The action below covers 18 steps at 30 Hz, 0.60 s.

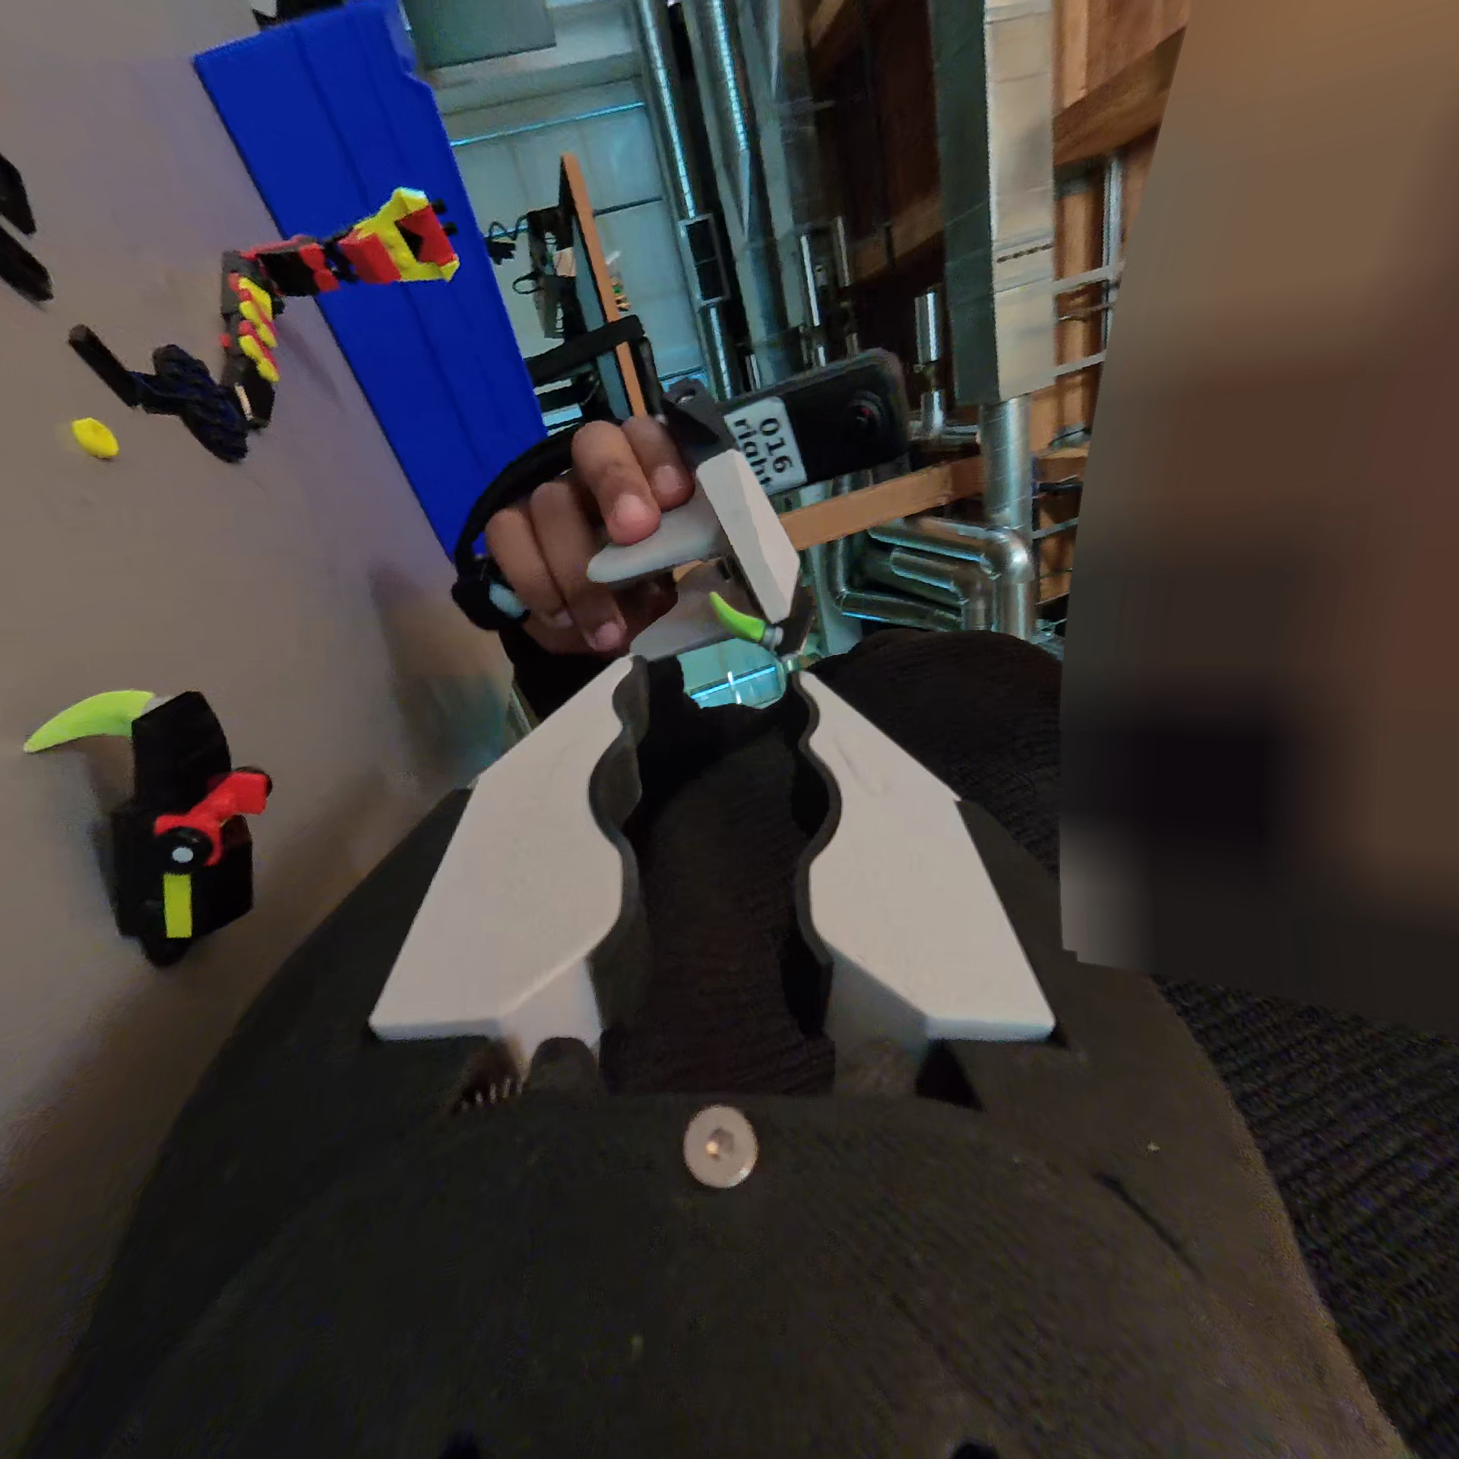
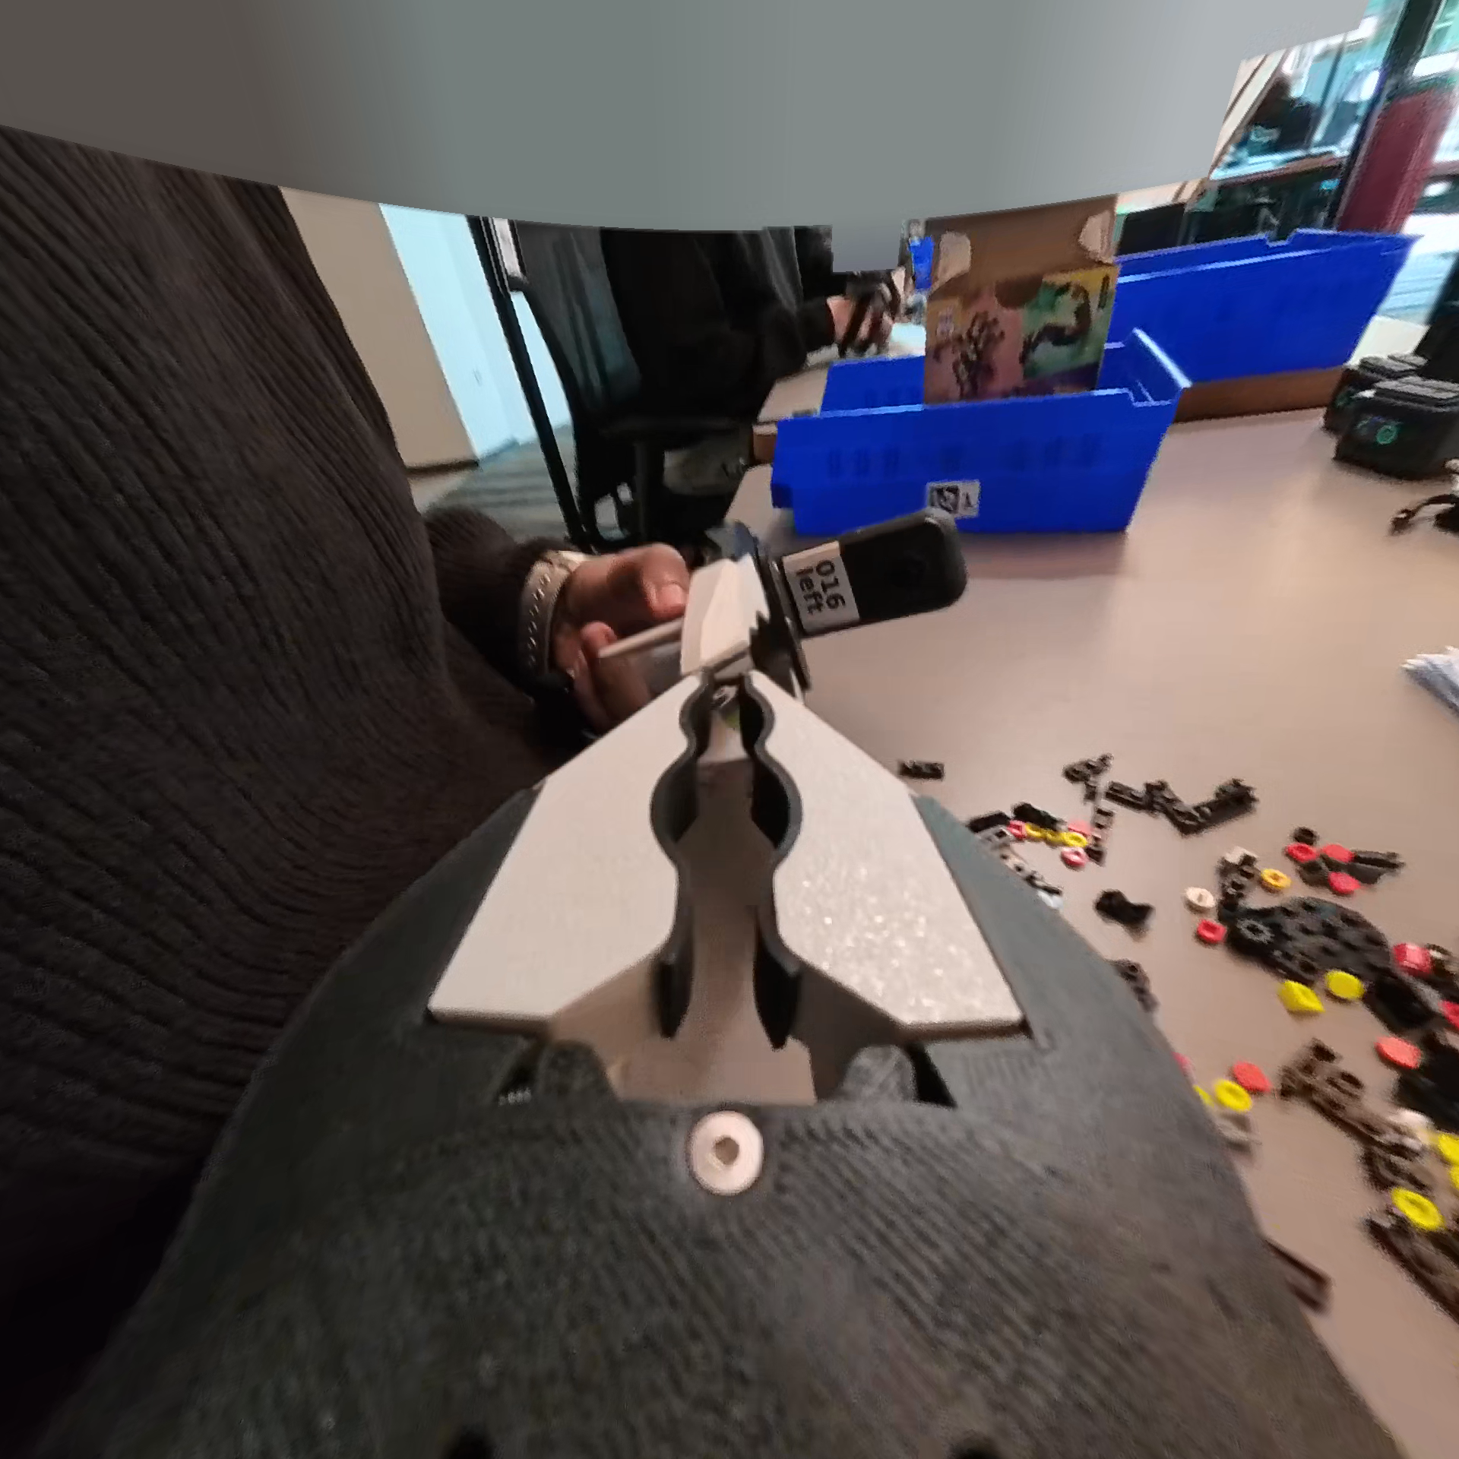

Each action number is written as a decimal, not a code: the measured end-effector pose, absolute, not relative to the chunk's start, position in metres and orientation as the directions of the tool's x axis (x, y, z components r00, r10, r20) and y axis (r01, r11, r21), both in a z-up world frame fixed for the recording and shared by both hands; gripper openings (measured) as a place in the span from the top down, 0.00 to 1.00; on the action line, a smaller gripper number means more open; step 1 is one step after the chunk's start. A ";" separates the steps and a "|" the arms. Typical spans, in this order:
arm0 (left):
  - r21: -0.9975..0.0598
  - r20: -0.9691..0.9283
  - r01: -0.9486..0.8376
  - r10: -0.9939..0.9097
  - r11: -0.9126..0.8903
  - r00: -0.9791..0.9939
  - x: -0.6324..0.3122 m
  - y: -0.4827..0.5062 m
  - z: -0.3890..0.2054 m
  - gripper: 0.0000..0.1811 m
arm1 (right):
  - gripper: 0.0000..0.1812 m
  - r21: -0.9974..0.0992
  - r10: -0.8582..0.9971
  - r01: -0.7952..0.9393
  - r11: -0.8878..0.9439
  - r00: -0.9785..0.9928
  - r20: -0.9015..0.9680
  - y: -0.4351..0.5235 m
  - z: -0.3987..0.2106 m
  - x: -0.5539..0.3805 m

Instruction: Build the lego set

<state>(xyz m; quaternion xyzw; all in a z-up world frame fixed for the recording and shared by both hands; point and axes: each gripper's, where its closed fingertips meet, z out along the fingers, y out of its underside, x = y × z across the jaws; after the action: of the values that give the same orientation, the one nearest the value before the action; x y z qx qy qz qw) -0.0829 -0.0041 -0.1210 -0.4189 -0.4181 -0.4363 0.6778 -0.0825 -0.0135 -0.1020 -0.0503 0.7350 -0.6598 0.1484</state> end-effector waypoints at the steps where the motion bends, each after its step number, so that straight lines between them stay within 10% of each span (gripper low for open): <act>1: -0.206 0.924 0.937 -0.261 0.281 0.281 -0.084 -0.005 -0.117 0.80 | 0.98 -0.979 -0.292 0.177 0.101 -0.935 -0.199 -0.013 -0.097 -0.081; 6: -0.252 0.879 0.917 -0.324 0.308 0.350 -0.080 -0.004 -0.098 0.81 | 0.98 -0.874 -0.425 0.484 0.046 -0.782 -0.455 -0.010 -0.080 -0.083; 18: -0.312 0.869 0.893 -0.283 0.323 0.406 -0.077 0.002 -0.094 0.94 | 0.99 -0.789 -0.499 0.599 0.136 -0.647 -0.577 -0.008 -0.083 -0.076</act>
<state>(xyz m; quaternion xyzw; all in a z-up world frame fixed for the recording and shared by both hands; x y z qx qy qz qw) -0.0773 0.0018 -0.0936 -0.4179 -0.3649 -0.4045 0.7270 -0.0757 -0.0083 -0.0833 0.0398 0.6270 -0.6559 0.4184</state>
